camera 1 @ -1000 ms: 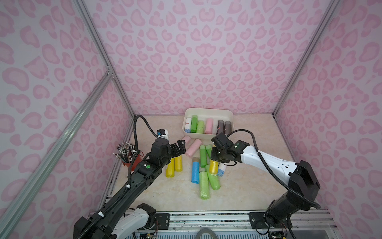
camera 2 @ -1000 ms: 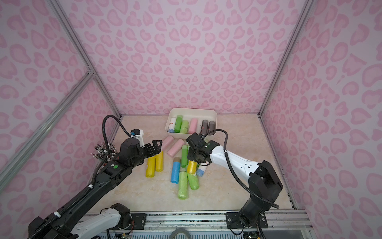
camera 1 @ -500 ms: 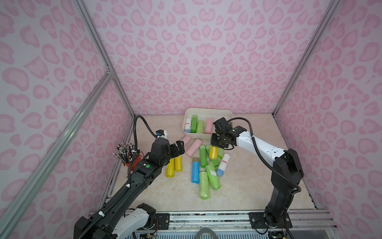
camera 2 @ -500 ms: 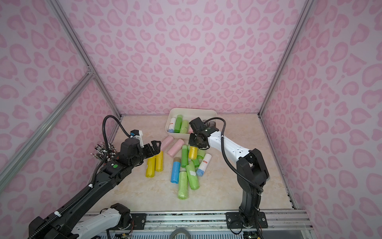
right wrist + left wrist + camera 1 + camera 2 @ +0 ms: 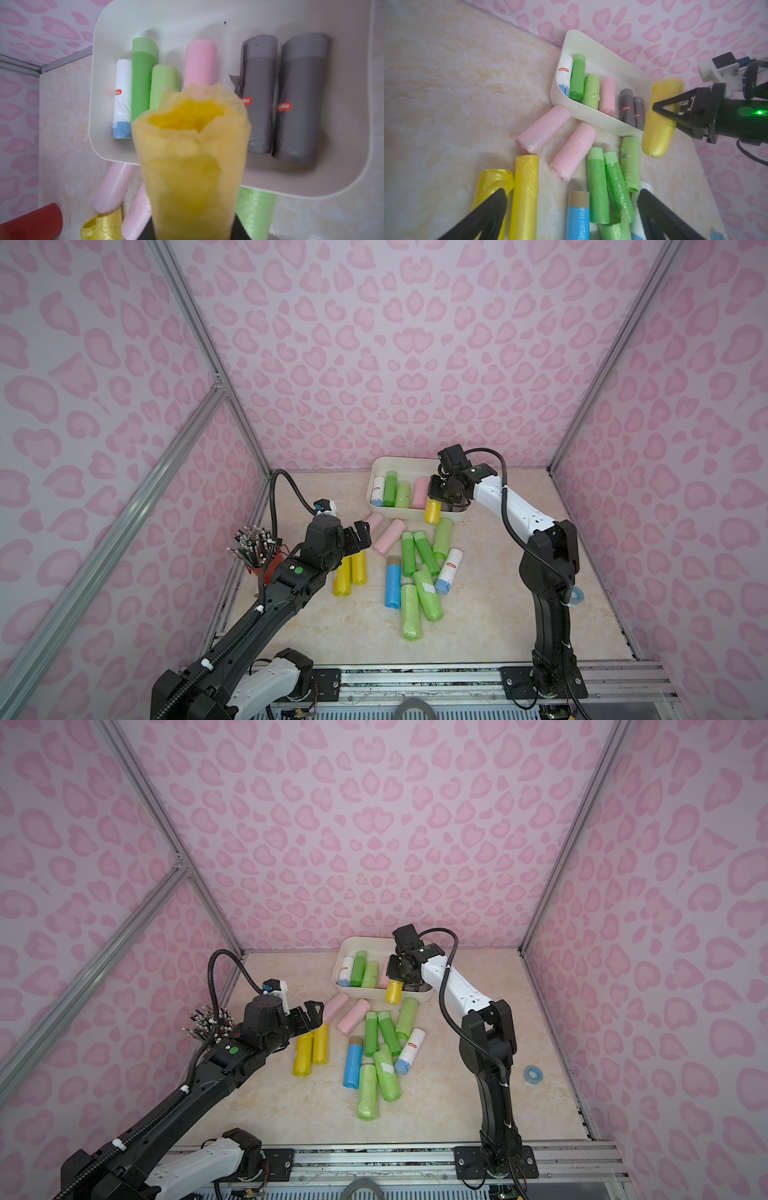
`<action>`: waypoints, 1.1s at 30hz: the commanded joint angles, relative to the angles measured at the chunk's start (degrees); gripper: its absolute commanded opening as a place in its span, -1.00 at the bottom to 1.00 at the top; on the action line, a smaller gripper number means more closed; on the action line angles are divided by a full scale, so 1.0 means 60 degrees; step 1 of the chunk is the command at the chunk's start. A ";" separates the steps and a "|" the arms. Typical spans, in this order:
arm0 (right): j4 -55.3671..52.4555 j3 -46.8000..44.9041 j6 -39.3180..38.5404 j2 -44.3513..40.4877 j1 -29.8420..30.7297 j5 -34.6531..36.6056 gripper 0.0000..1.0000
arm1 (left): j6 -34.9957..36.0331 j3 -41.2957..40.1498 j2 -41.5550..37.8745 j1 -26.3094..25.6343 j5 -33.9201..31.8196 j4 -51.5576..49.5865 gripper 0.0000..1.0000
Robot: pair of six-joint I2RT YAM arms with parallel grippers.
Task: Put the roll of trash bags into the storage box
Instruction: Place the roll of trash bags in the storage box.
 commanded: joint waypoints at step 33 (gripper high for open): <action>-0.0491 0.4773 -0.1139 0.4488 -0.0764 0.0558 -0.22 | -0.0242 0.0764 0.0949 0.0004 -0.0235 -0.0293 1.00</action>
